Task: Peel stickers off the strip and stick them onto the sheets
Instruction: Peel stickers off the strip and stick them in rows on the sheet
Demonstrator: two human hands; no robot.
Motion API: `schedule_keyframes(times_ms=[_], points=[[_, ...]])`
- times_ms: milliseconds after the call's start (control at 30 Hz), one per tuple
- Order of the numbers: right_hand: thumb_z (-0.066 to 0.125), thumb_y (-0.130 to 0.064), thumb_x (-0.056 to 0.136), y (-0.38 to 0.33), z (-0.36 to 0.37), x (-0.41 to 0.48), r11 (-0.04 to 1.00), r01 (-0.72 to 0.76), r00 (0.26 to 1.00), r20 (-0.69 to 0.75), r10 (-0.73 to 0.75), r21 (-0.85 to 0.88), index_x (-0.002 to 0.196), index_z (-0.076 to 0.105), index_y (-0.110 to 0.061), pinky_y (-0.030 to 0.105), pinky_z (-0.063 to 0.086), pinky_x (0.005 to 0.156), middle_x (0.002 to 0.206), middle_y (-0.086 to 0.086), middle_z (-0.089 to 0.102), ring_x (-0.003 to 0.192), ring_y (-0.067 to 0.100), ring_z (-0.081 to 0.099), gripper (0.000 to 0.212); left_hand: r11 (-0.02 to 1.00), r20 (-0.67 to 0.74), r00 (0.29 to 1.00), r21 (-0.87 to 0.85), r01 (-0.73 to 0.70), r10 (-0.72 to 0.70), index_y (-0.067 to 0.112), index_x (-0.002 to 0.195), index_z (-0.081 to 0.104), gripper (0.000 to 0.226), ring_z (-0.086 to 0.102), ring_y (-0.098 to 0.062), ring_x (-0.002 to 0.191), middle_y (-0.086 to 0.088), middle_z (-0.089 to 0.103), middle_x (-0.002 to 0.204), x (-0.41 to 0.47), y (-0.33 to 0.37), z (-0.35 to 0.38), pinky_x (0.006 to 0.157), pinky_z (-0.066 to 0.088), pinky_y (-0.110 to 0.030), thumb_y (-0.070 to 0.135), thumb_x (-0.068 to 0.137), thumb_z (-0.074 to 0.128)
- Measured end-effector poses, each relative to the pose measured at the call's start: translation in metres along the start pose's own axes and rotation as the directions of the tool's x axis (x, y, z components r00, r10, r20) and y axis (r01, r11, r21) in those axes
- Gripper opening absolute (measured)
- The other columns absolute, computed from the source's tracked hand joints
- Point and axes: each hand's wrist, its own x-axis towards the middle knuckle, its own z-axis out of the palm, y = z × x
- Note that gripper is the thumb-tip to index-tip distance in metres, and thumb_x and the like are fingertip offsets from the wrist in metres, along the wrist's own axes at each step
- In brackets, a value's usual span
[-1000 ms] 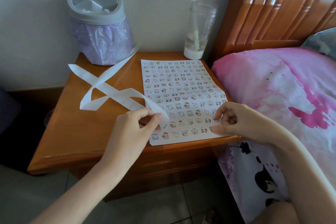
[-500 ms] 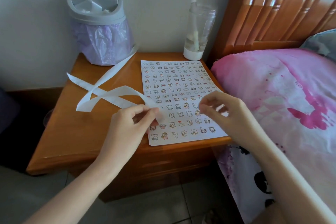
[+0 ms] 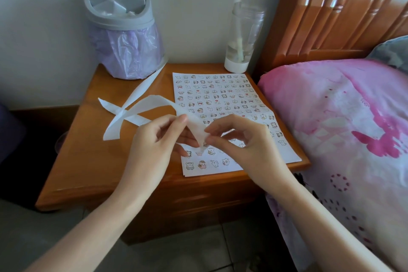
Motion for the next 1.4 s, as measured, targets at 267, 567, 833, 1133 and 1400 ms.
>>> schedule_keyframes(times_ms=[267,567,833,1133,1400], points=[[0.071,-0.008,0.081,0.001,-0.002,0.001,0.997,-0.02,0.999,-0.026,0.022,0.076,0.087,0.071,-0.015,0.026,0.056,0.076,0.083,-0.007,0.072,0.078,0.011,0.068,0.009,1.0,0.077,0.997,-0.005,0.023,-0.023,0.016,0.084,0.073,0.029,0.07,-0.013,0.079,0.004,0.074,0.078,-0.001,0.002,0.002,0.07,0.056,-0.025,0.038,0.087,0.054],[0.069,-0.009,0.083,0.001,0.001,0.001,0.999,0.042,0.998,-0.049,-0.043,-0.031,0.09,0.072,-0.014,0.019,0.053,0.077,0.085,-0.007,0.071,0.081,0.007,0.066,0.009,1.0,0.081,0.997,0.014,-0.015,0.014,0.015,0.087,0.073,0.016,0.068,-0.002,0.073,0.008,0.073,0.074,-0.006,0.002,0.006,0.06,0.048,-0.006,0.025,0.086,0.061],[0.069,-0.005,0.083,0.005,0.001,0.0,0.958,0.212,0.973,-0.047,-0.225,-0.192,0.089,0.071,-0.008,0.02,0.052,0.071,0.085,-0.001,0.069,0.081,0.007,0.063,0.007,1.0,0.035,0.999,0.004,0.023,-0.023,0.023,0.08,0.07,0.01,0.068,-0.002,0.069,0.013,0.072,0.07,-0.007,0.002,0.008,0.057,0.049,-0.007,0.027,0.084,0.062],[0.067,-0.017,0.086,0.0,-0.003,-0.002,0.964,0.133,0.99,-0.015,-0.14,-0.231,0.087,0.068,-0.016,0.019,0.048,0.071,0.093,-0.008,0.061,0.086,0.009,0.056,0.002,0.999,0.025,0.998,0.007,0.053,-0.053,0.02,0.079,0.069,0.012,0.068,0.0,0.066,0.011,0.072,0.069,-0.006,0.002,0.009,0.052,0.048,-0.007,0.021,0.087,0.061],[0.068,-0.021,0.083,0.004,-0.081,-0.005,0.911,-0.358,0.913,0.128,0.387,-0.203,0.085,0.07,-0.018,0.014,0.049,0.058,0.07,-0.009,0.069,0.059,0.001,0.059,0.004,0.991,0.049,0.998,0.126,0.039,-0.046,0.016,0.09,0.071,0.013,0.067,0.001,0.064,0.009,0.071,0.075,-0.006,-0.007,0.007,0.053,0.047,-0.006,0.023,0.088,0.06]])
